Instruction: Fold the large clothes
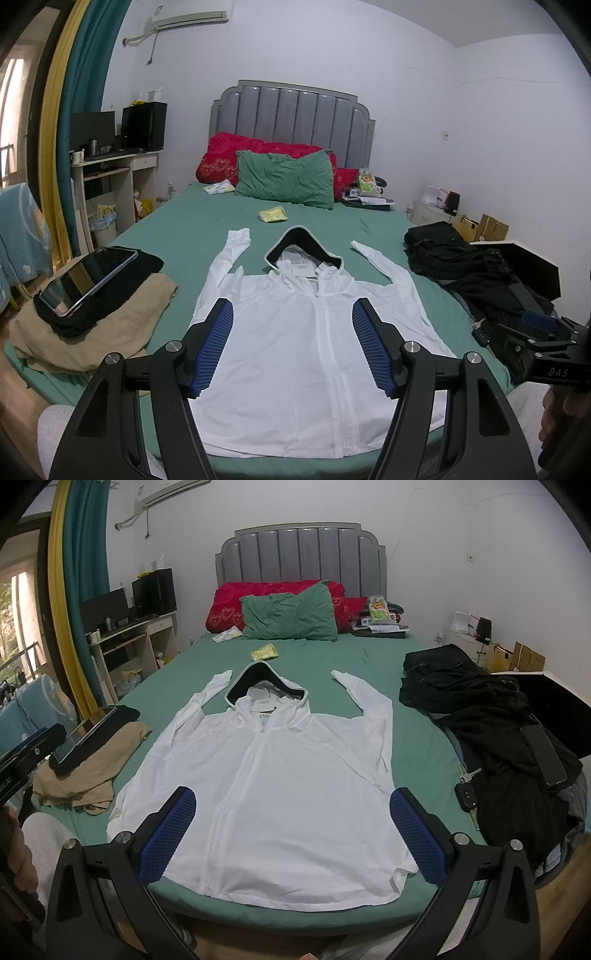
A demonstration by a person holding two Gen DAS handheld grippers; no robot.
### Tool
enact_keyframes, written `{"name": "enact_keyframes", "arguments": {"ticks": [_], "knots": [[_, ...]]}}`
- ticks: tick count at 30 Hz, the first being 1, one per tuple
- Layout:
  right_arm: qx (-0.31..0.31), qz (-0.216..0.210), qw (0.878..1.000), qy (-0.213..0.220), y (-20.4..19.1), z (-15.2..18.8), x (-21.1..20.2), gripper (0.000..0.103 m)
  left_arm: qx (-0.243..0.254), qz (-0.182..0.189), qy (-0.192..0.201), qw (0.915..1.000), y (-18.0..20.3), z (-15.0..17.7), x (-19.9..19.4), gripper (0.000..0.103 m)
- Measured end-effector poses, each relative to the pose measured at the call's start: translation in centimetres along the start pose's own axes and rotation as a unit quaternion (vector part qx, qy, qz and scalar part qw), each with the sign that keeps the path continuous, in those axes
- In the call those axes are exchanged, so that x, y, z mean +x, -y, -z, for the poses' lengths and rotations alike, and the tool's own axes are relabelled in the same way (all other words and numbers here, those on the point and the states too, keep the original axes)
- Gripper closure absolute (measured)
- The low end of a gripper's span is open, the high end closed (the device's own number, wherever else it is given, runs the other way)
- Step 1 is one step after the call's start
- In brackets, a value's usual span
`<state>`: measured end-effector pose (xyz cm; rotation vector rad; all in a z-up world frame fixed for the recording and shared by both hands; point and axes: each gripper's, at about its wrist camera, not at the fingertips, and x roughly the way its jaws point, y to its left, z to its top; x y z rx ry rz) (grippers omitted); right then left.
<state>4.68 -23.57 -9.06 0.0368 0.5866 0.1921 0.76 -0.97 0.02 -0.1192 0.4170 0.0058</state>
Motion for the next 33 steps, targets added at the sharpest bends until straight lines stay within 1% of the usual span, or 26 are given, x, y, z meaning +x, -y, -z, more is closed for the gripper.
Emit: {"name": "enact_keyframes", "arguments": {"ticks": [6, 24, 33], "knots": [[0.000, 0.001, 1.000, 0.001, 0.0, 0.0, 0.1, 0.000, 0.001, 0.002, -0.001, 1.0000, 0.4, 0.4, 0.3, 0.033], [0.000, 0.001, 1.000, 0.001, 0.0, 0.1, 0.1, 0.000, 0.000, 0.002, -0.002, 1.0000, 0.4, 0.3, 0.3, 0.033], [0.006, -0.001, 1.000, -0.005, 0.4, 0.1, 1.0, 0.000, -0.001, 0.003, -0.004, 1.0000, 0.1, 0.5, 0.3, 0.033]]}}
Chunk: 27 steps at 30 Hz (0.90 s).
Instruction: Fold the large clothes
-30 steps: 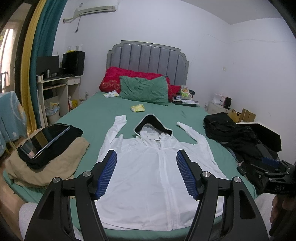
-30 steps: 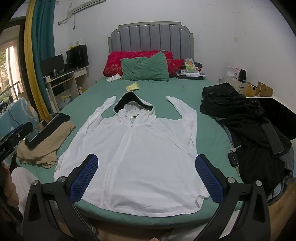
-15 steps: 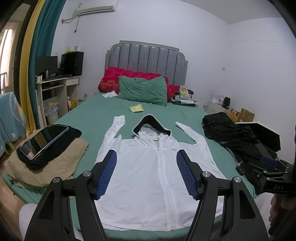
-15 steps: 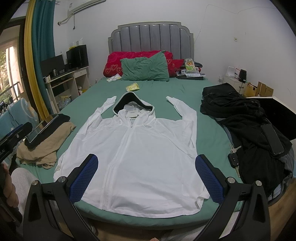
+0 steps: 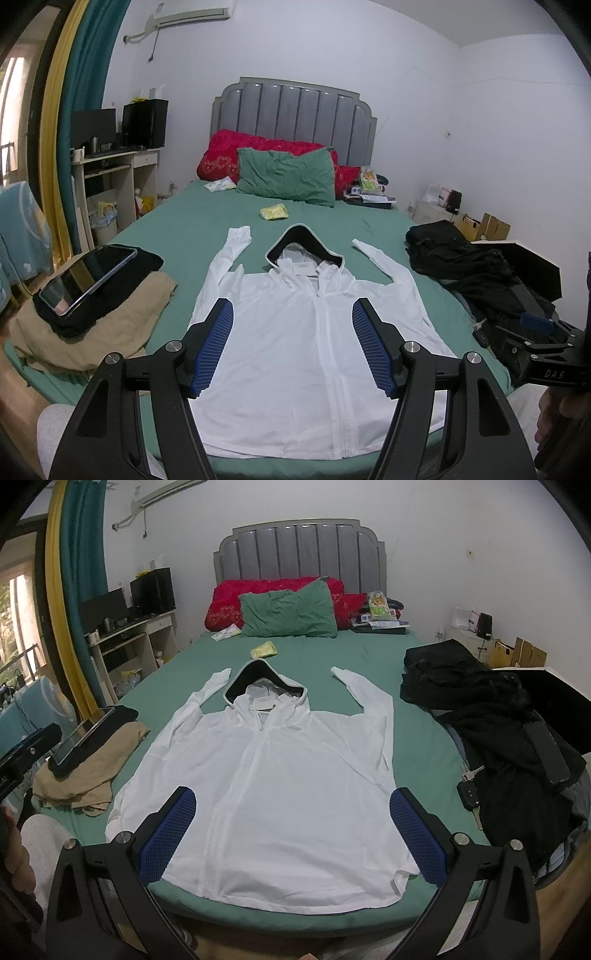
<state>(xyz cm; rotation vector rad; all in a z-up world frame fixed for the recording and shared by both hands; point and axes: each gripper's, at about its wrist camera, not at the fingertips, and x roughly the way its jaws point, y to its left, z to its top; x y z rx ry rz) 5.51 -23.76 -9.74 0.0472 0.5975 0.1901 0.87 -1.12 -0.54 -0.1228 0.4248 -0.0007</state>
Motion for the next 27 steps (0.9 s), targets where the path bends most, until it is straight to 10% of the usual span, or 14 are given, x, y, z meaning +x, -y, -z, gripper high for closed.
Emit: {"name": "enact_keyframes", "arguments": {"ticks": [14, 21, 27], "knots": [[0.025, 0.001, 0.998, -0.057, 5.3, 0.8, 7.5, 0.000, 0.026, 0.026, -0.120, 0.9921, -0.4, 0.5, 10.7, 0.033], [0.044, -0.007, 0.993, -0.105, 12.3, -3.0, 17.1, 0.034, 0.045, -0.012, -0.165, 0.9853, -3.0, 0.6, 20.0, 0.033], [0.018, 0.005, 0.990, -0.141, 17.8, -7.6, 27.9, 0.043, 0.046, -0.025, -0.176, 0.9830, -6.7, 0.2, 28.3, 0.033]]}}
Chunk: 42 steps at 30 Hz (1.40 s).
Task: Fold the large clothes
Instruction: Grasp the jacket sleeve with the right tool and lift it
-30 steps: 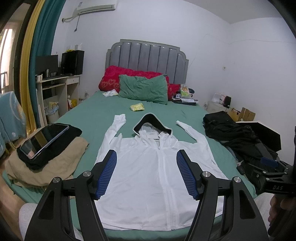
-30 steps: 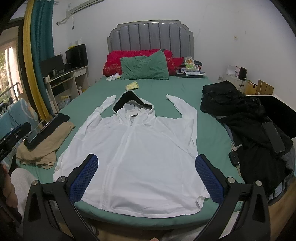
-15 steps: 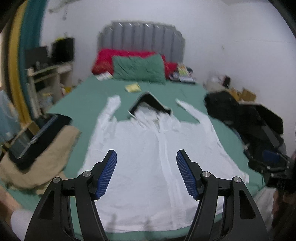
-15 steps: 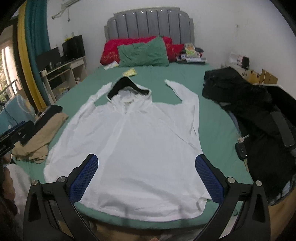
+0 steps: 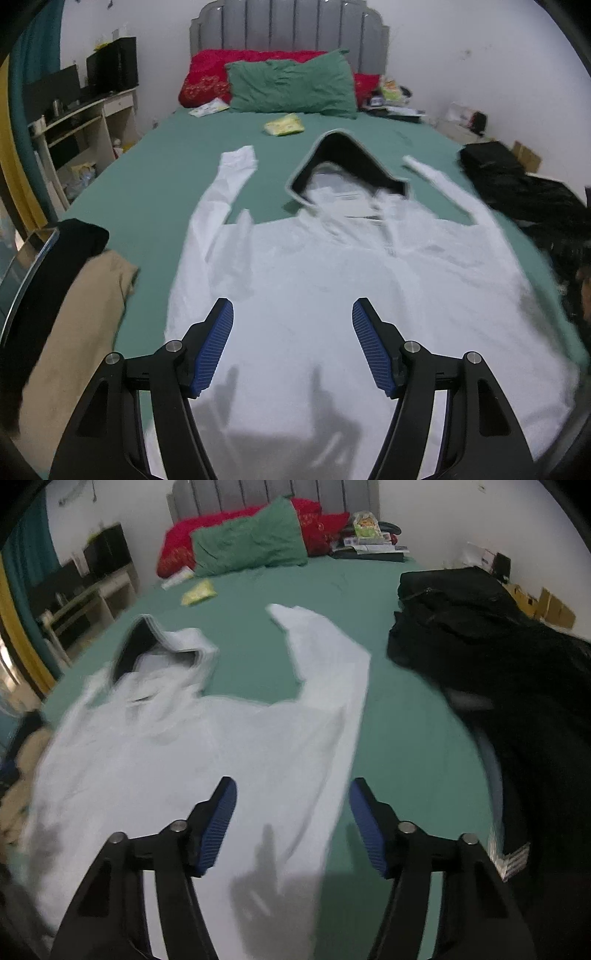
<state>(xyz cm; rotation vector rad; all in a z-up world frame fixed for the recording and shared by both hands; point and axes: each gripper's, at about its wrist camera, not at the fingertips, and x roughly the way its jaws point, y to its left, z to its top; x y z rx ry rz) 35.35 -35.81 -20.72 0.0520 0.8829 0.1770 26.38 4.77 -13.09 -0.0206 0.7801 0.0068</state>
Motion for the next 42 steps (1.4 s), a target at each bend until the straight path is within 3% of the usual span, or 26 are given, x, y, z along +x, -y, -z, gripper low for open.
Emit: {"name": "enact_keyframes", "arguments": {"ticks": [5, 6, 8, 10, 11, 16, 19, 21, 26, 28, 29, 30, 31, 33, 35, 39, 42], "knots": [[0.032, 0.015, 0.999, -0.038, 5.4, -4.6, 8.4, 0.043, -0.029, -0.016, -0.019, 0.9993, -2.6, 0.1, 3.8, 0.033], [0.041, 0.009, 0.998, -0.046, 6.3, -5.1, 10.0, 0.047, -0.032, -0.021, -0.025, 0.9990, -3.0, 0.3, 4.3, 0.033], [0.064, -0.009, 0.996, -0.059, 7.5, -5.5, 12.3, 0.061, -0.037, -0.028, -0.036, 0.9983, -3.7, 0.7, 5.2, 0.033], [0.065, -0.011, 0.997, -0.041, 7.7, -6.1, 12.3, 0.098, -0.045, -0.025, -0.050, 0.9974, -4.0, 0.9, 5.8, 0.033], [0.074, -0.023, 0.996, -0.041, 8.0, -6.3, 12.0, 0.102, -0.048, -0.021, -0.055, 0.9971, -4.0, 0.9, 6.0, 0.033], [0.069, -0.006, 0.997, 0.015, 8.2, -4.9, 5.0, 0.102, -0.019, -0.019, -0.034, 0.9990, -2.4, 0.9, 5.0, 0.033], [0.064, 0.017, 0.997, 0.028, 8.2, -2.3, -0.2, 0.102, -0.005, -0.014, -0.008, 0.9999, -1.2, 0.4, 3.3, 0.033], [0.062, 0.030, 0.998, 0.008, 8.3, 0.3, -2.6, 0.102, -0.007, -0.003, 0.005, 1.0000, -0.7, 0.2, 2.2, 0.033], [0.064, 0.084, 0.990, -0.095, 9.7, 5.7, -1.7, 0.099, -0.015, 0.010, 0.017, 0.9997, -0.1, 0.0, 0.6, 0.033], [0.061, 0.098, 0.988, -0.106, 10.1, 6.3, -1.6, 0.080, -0.019, 0.011, 0.017, 0.9996, -0.2, -0.1, 0.6, 0.033], [0.051, 0.107, 0.989, -0.092, 9.8, 5.8, -1.9, 0.061, -0.021, 0.011, 0.017, 0.9996, -0.3, -0.1, 0.6, 0.033], [0.040, 0.114, 0.989, -0.080, 9.5, 4.9, -2.1, 0.049, -0.023, 0.010, 0.016, 0.9995, -0.3, -0.2, 0.7, 0.033], [0.026, 0.122, 0.990, -0.063, 9.0, 3.8, -2.4, 0.047, -0.024, 0.009, 0.015, 0.9996, -0.4, -0.2, 0.9, 0.033], [-0.007, 0.127, 0.991, -0.032, 7.7, 0.8, -2.1, 0.045, -0.024, 0.004, 0.009, 0.9997, -0.6, -0.2, 1.6, 0.033], [-0.037, 0.106, 0.993, -0.020, 6.2, -2.3, -0.3, 0.045, -0.023, -0.001, 0.001, 0.9997, -0.8, -0.2, 2.5, 0.033], [-0.057, 0.070, 0.995, -0.041, 3.6, -6.5, 6.8, 0.045, -0.030, -0.007, -0.019, 0.9994, -1.9, 0.0, 4.0, 0.033], [-0.054, 0.071, 0.994, -0.067, 3.2, -7.4, 11.5, 0.046, -0.045, -0.002, -0.039, 0.9982, -3.0, 0.1, 5.0, 0.033]]}}
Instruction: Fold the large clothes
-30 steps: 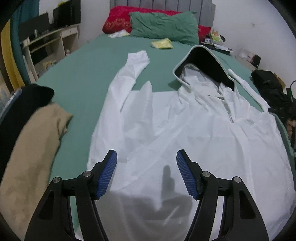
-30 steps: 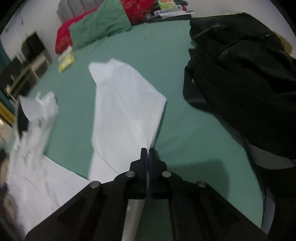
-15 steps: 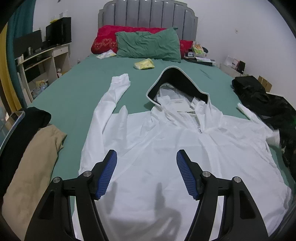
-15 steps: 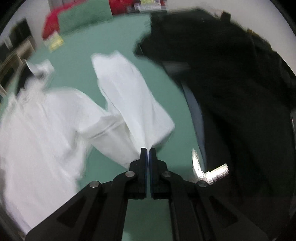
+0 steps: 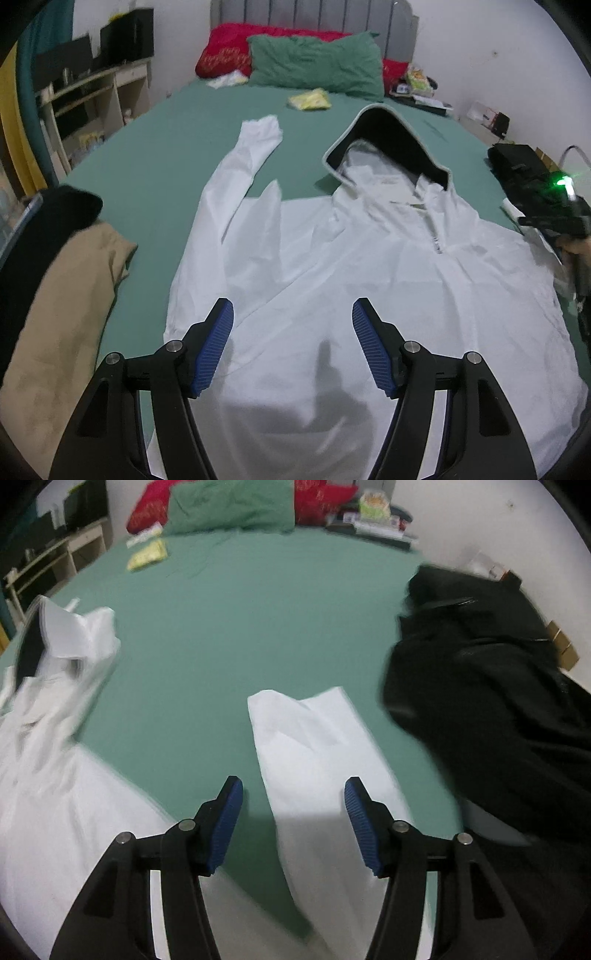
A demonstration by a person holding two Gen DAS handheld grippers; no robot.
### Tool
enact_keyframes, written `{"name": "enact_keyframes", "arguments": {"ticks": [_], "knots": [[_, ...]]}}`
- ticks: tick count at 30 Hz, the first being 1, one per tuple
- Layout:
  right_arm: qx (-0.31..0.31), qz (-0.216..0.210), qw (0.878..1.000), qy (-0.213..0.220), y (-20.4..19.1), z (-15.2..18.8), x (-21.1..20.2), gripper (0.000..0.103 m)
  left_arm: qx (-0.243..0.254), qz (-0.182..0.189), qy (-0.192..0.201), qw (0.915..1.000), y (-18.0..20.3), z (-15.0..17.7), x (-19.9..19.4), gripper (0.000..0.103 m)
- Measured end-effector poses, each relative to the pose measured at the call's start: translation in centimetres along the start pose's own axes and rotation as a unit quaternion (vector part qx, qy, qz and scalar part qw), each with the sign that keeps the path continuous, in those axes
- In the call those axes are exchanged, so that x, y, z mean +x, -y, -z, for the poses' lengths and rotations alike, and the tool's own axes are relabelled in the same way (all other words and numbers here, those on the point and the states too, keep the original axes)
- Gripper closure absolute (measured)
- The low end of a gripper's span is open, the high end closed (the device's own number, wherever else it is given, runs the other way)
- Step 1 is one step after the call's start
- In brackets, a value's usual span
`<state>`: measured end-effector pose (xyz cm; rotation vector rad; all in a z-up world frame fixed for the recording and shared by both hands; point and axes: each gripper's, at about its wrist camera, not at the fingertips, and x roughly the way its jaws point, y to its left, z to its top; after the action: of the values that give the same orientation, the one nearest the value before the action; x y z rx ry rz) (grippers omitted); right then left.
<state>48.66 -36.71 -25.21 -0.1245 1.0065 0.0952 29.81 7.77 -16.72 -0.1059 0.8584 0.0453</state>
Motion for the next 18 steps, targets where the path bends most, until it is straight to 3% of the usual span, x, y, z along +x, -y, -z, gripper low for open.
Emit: {"name": "enact_keyframes", "arguments": {"ticks": [1, 2, 3, 7, 10, 14, 18], "knots": [[0.003, 0.003, 1.000, -0.008, -0.1, -0.5, 1.2, 0.049, -0.003, 0.002, -0.002, 1.0000, -0.2, 0.0, 0.1, 0.033], [0.008, -0.001, 1.000, -0.003, 0.0, -1.0, 1.9, 0.067, -0.009, 0.003, -0.006, 0.9999, -0.5, -0.1, 0.2, 0.033], [0.011, 0.002, 1.000, 0.003, 0.2, -1.4, 1.9, 0.099, -0.014, 0.006, -0.009, 0.9998, -0.8, -0.2, 0.3, 0.033], [-0.016, 0.003, 0.999, 0.044, 0.0, -2.6, -2.1, 0.099, -0.001, 0.009, -0.012, 0.9999, -0.6, -0.2, -0.3, 0.033], [-0.025, 0.004, 0.994, 0.105, -0.1, -3.7, -9.6, 0.099, 0.009, 0.022, 0.004, 0.9997, -0.1, -0.6, -2.0, 0.033], [-0.031, -0.015, 0.976, 0.213, -2.1, -5.5, -21.2, 0.099, 0.024, 0.020, 0.051, 0.9982, 0.3, -1.2, -4.9, 0.033], [-0.049, -0.073, 0.951, 0.298, -5.5, -7.7, -29.7, 0.099, 0.025, 0.027, 0.079, 0.9962, 0.2, -1.5, -7.0, 0.033]]}}
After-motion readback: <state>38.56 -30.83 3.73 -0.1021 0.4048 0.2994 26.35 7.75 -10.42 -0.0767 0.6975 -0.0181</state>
